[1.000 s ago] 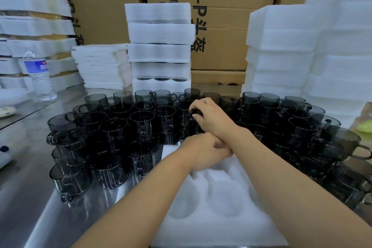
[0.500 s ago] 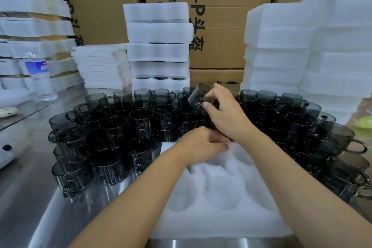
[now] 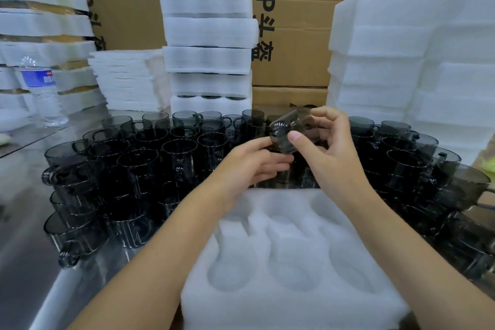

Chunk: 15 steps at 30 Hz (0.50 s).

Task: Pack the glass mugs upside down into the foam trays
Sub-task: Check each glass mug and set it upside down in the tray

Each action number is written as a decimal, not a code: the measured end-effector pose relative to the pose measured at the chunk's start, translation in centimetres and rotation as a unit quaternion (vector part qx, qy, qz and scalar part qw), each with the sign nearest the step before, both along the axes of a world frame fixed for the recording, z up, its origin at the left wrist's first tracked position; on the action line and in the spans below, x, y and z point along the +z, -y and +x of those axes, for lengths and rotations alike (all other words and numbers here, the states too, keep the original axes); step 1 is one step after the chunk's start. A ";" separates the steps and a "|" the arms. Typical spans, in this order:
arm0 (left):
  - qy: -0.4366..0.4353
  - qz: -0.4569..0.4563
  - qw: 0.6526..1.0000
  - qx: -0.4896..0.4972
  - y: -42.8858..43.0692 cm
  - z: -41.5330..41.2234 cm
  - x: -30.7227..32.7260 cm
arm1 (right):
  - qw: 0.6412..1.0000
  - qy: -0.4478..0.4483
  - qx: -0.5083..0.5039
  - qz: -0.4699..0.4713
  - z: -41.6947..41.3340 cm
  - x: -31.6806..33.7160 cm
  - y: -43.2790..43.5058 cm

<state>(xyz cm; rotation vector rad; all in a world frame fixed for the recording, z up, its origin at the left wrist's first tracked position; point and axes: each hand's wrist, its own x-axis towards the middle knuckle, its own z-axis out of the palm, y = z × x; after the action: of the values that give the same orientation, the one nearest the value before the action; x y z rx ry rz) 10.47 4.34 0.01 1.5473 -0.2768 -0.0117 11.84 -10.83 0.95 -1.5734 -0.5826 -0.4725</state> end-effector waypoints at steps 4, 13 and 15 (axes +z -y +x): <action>-0.039 -0.120 0.992 -0.030 -0.5 0.5 0.0 | 0.997 0.033 -0.015 -0.066 -0.3 -0.3 0.0; -0.034 -0.148 0.988 -0.030 -0.7 -0.1 0.7 | 0.985 0.100 -0.013 -0.140 -1.2 0.0 0.2; -0.020 -0.134 0.990 -0.033 -0.5 -0.3 0.5 | 0.981 0.111 -0.004 -0.161 -1.3 0.0 0.2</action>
<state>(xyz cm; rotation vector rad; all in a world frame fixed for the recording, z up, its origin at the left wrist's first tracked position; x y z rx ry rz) 10.19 4.82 0.52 1.2695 -0.2865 -0.0553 10.51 -11.00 0.97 -1.8435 -0.8560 -0.5859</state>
